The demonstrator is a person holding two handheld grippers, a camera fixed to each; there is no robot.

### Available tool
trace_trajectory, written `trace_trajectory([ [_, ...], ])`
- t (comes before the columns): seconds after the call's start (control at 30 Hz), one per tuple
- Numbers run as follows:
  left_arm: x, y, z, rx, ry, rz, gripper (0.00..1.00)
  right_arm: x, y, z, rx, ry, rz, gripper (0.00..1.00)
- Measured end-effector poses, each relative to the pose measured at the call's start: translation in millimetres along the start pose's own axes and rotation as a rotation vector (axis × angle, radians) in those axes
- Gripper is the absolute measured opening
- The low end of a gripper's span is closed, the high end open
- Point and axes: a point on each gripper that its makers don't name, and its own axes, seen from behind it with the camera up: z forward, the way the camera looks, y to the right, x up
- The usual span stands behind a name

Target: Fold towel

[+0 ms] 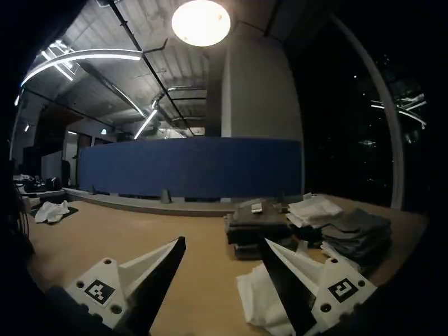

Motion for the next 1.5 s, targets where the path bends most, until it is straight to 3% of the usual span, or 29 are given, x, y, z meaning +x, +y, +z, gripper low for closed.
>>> trace_trajectory([
  [1.5,0.5,1.7,-1.1,0.000,0.000,-0.002,0.96,0.9,-0.4,-0.6,0.005,-0.006,0.001,1.00],
])
